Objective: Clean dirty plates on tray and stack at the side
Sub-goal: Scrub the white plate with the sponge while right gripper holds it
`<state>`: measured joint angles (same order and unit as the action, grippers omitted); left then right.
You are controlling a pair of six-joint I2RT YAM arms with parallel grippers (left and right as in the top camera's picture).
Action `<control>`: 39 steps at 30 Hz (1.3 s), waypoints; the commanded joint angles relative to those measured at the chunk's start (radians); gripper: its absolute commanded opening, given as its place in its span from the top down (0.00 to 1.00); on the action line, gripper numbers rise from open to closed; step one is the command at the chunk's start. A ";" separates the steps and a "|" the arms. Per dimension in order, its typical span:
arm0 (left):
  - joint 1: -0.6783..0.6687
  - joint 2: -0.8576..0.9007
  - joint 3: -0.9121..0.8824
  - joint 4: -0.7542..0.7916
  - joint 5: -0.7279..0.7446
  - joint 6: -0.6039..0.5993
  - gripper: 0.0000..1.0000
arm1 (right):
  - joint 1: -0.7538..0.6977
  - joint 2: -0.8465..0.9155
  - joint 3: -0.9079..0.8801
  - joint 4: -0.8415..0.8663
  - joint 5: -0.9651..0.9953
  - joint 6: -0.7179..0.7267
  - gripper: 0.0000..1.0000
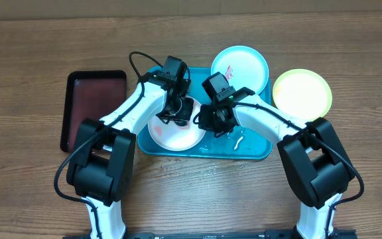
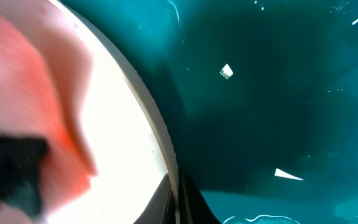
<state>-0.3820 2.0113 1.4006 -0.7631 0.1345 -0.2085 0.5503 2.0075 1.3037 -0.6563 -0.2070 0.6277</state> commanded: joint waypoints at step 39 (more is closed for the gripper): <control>-0.021 0.039 0.008 0.105 -0.370 -0.187 0.96 | 0.006 0.014 0.005 -0.025 -0.018 -0.008 0.96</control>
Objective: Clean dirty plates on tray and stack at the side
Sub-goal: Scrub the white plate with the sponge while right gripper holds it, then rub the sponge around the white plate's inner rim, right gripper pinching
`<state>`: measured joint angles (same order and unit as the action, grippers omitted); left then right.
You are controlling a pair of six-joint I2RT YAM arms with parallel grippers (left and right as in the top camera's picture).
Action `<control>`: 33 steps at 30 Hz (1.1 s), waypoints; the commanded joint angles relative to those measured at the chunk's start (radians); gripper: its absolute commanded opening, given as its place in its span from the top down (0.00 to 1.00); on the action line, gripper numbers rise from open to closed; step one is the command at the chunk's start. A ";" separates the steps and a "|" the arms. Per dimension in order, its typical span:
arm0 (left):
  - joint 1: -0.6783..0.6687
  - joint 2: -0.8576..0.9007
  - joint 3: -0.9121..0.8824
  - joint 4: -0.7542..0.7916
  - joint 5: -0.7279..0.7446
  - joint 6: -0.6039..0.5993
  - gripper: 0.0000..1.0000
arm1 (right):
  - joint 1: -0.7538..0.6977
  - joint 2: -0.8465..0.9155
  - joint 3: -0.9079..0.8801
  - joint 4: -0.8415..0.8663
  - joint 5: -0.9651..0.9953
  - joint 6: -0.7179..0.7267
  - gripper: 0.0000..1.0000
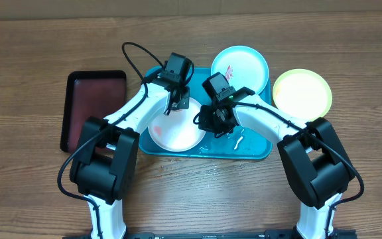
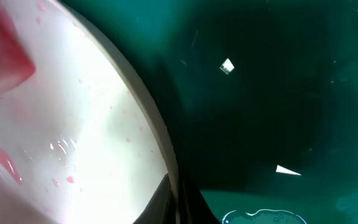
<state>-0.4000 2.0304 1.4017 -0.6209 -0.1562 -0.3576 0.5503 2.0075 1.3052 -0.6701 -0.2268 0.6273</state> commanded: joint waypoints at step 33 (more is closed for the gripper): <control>-0.003 0.025 0.007 -0.237 -0.150 0.009 0.96 | 0.005 0.014 0.003 -0.026 -0.014 -0.015 0.96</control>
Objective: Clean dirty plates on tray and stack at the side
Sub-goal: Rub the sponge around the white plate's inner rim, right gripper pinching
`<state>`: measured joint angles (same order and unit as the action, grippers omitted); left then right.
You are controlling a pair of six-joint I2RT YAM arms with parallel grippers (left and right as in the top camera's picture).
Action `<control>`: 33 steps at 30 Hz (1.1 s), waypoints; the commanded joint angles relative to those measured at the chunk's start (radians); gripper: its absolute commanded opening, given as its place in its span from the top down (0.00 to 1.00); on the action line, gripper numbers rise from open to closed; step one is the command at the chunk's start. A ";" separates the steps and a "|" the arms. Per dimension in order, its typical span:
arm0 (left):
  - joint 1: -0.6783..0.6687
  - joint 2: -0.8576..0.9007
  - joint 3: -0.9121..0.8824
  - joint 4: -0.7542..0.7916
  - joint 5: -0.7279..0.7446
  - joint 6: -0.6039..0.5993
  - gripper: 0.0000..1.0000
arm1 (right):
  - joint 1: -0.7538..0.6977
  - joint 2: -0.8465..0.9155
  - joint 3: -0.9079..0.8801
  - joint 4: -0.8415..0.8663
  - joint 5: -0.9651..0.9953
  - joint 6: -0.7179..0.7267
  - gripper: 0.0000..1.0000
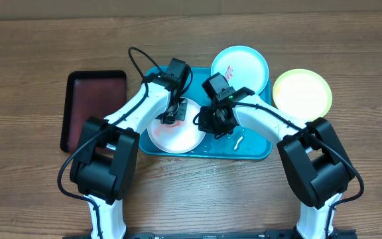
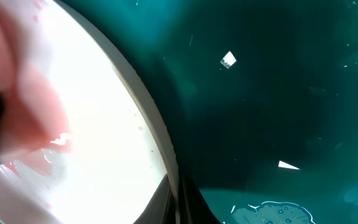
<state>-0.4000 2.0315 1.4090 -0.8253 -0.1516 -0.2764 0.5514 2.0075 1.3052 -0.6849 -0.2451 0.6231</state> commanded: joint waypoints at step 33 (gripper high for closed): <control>0.003 0.024 0.000 -0.012 -0.002 -0.064 0.96 | -0.042 0.015 -0.051 0.093 -0.316 -0.137 0.96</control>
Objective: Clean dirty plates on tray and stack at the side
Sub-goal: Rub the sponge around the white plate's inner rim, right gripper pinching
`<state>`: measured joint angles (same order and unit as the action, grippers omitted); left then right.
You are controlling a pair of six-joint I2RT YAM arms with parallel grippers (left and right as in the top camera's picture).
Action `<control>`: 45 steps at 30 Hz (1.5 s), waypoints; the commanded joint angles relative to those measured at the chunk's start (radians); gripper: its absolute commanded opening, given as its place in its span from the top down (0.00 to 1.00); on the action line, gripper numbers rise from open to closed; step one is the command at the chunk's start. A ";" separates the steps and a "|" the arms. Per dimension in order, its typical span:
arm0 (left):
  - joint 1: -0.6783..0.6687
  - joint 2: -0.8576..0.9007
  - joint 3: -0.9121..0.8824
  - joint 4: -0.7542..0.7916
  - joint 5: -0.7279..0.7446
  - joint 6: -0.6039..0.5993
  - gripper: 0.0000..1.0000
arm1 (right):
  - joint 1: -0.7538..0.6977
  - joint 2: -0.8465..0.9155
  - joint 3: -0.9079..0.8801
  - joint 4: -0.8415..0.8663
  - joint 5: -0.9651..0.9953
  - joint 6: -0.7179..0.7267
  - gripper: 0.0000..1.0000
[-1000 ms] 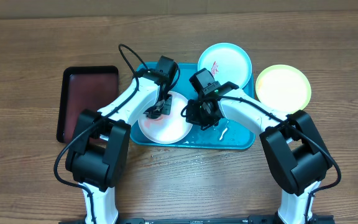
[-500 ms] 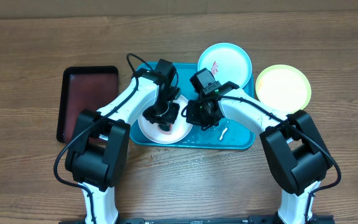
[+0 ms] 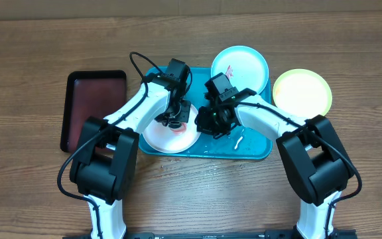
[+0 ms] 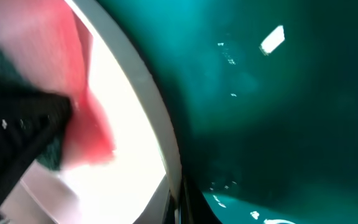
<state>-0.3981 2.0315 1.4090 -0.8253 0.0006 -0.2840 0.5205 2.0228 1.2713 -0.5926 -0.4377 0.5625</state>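
A white plate (image 3: 168, 136) lies on the teal tray (image 3: 256, 147). My right gripper (image 3: 206, 123) is shut on the plate's right rim; in the right wrist view the rim (image 4: 157, 134) runs down between the jaws of the right gripper (image 4: 178, 208). My left gripper (image 3: 176, 121) presses a pink-red sponge (image 4: 89, 134) onto the plate close to that rim, shut on it. A light blue plate (image 3: 239, 66) with red smears overlaps the tray's far right corner. A yellow-green plate (image 3: 302, 91) sits on the table to the right.
A dark red tray (image 3: 93, 109) lies on the wooden table to the left of the teal tray. Small white scraps (image 3: 239, 141) and water drops lie on the teal tray's floor to the right of the white plate.
The left gripper and sponge have moved across the plate towards the right rim, near my right jaws. The right gripper, still on the rim, has shifted a little and the plate with it.
The sponge first lay on the middle of the white plate with the right gripper holding the rim. Then it was off at the far edge, leaving pink droplets on the plate. Then it was back on the plate, and now sits by the held rim.
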 commanded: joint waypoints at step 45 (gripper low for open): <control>-0.002 0.024 0.000 -0.159 0.402 0.393 0.96 | -0.011 0.000 -0.018 0.012 -0.121 -0.092 0.96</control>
<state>-0.3843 2.0357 1.4170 -0.9844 0.0078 -0.1154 0.5045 2.0266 1.2526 -0.5858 -0.5201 0.4923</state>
